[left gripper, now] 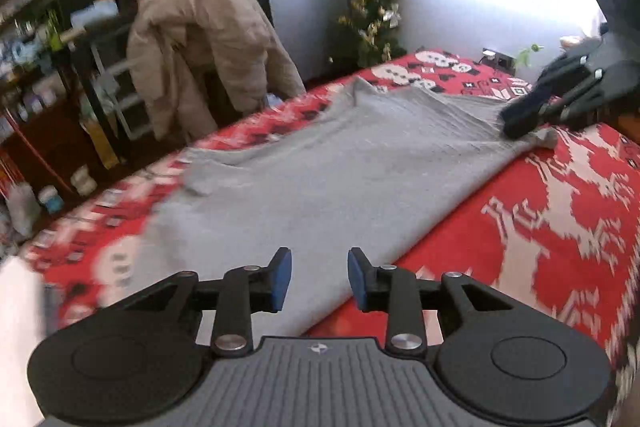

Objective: Fold clothes

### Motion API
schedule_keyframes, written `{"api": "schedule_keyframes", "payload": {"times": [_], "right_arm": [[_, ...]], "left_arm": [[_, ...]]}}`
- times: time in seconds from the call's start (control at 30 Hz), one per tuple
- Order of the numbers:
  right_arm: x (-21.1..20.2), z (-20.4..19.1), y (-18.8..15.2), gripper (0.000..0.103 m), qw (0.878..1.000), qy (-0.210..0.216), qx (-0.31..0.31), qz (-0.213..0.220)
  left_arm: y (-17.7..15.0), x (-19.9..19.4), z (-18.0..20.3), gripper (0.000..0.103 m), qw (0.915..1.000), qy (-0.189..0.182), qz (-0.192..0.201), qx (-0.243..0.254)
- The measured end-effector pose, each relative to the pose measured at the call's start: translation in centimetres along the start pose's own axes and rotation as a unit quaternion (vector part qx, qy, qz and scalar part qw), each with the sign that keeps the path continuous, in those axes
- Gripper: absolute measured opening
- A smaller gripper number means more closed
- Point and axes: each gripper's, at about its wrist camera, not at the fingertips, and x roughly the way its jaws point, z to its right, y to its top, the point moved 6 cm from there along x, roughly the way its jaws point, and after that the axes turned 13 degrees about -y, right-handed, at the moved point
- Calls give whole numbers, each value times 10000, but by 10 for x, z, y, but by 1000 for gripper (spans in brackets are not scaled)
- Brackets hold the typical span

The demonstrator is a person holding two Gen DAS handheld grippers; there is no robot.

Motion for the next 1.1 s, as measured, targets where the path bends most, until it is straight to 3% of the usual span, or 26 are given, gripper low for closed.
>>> {"api": "schedule_keyframes", "payload": {"times": [0.17, 0.27, 0.33, 0.37, 0.57, 0.63, 0.67, 0.73, 0.83, 0.97, 1.1], "right_arm": [[43, -30, 1, 24, 9979, -144, 611, -167], [58, -44, -11, 24, 9962, -438, 712, -248], [60, -51, -17, 15, 9954, -695, 654, -65], [59, -56, -19, 3, 9952, -788, 580, 14], [41, -62, -29, 1, 9930, -890, 764, 154], [38, -58, -33, 2, 9920, -873, 899, 149], [36, -56, -33, 5, 9915, -862, 958, 169], [31, -55, -30, 10, 9909, -834, 1018, 289], [26, -67, -22, 10, 9926, -747, 819, 499], [40, -77, -22, 9, 9941, -577, 849, 358], [42, -76, -31, 9, 9929, -573, 998, 303]], "left_arm": [[-6, 32, 0, 31, 9977, 234, 50, -640], [-16, 35, 6, 13, 9969, 414, 207, -630], [-19, 34, 13, 3, 9975, 491, 254, -444], [-20, 33, 15, 2, 9975, 524, 253, -405], [-22, 21, 12, 4, 9959, 604, 389, -552], [-22, 18, 11, 14, 9946, 689, 458, -634], [-20, 17, 13, 24, 9943, 724, 515, -589], [-15, 14, 20, 31, 9942, 726, 667, -425], [-9, 21, 32, 31, 9956, 518, 741, -236], [-17, 43, 36, 27, 9974, 578, 438, 8], [-25, 35, 34, 27, 9976, 478, 451, -206]]}}
